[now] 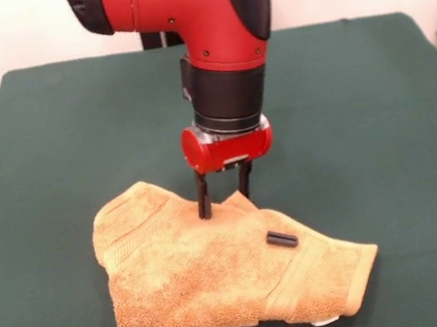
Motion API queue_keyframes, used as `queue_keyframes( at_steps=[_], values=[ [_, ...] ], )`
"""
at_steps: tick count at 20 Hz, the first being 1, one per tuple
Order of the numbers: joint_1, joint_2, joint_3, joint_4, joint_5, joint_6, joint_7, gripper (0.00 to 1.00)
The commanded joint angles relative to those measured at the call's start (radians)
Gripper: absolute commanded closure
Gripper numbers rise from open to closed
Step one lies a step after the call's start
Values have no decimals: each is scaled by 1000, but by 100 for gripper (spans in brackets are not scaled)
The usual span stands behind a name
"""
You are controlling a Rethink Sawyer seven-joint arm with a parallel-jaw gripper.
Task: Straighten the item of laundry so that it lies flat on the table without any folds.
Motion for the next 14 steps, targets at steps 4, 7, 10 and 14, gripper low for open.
queue_keyframes(
  at_steps=[4, 7, 10, 14],
  values=[
    [-34, 157, -14, 109, 45, -27, 248, 0],
    [-48, 155, 2, 112, 45, -16, 232, 100],
    [-64, 157, 19, 111, 49, -6, 217, 100],
    [-89, 162, 50, 87, 54, 41, 171, 100]
  ],
)
